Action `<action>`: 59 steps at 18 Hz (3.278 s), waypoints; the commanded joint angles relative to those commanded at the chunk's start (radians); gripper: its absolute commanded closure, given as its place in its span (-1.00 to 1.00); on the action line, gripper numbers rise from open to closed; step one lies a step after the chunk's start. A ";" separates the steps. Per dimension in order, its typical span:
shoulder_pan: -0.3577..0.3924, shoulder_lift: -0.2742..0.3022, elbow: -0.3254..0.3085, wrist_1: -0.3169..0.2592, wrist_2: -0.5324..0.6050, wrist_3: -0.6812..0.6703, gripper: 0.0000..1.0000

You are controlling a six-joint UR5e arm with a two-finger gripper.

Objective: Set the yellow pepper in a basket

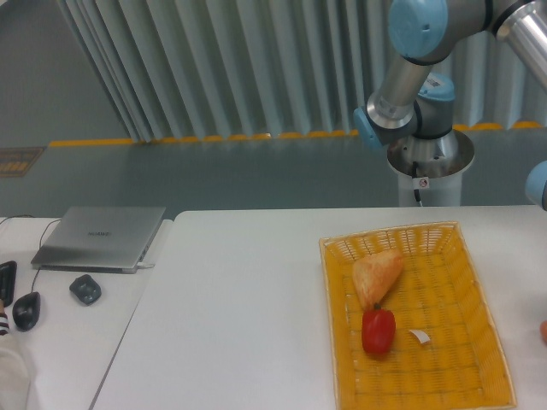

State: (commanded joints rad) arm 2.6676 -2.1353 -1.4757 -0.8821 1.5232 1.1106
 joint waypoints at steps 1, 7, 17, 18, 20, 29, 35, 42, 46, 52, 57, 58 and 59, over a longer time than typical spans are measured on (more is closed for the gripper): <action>0.000 0.000 0.000 0.002 0.000 0.000 -0.54; 0.002 0.012 0.008 0.000 0.000 0.008 0.32; -0.012 0.216 -0.061 -0.046 -0.078 -0.064 0.32; -0.035 0.230 -0.072 -0.052 -0.078 -0.066 0.32; -0.083 0.258 -0.092 -0.055 -0.077 -0.119 0.32; -0.265 0.230 -0.094 -0.044 -0.063 -0.321 0.32; -0.291 0.160 -0.083 -0.023 -0.012 -0.324 0.32; -0.301 0.118 -0.061 -0.020 -0.009 -0.318 -0.37; -0.301 0.117 -0.061 -0.018 0.012 -0.299 -1.00; -0.313 0.144 -0.061 -0.021 0.063 -0.158 -1.00; -0.311 0.182 -0.069 -0.037 0.089 0.079 -1.00; -0.308 0.186 -0.071 -0.040 0.089 0.107 -1.00; -0.299 0.196 -0.068 -0.069 0.087 0.126 -1.00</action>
State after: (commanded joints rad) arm 2.3684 -1.9391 -1.5432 -0.9508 1.6107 1.2362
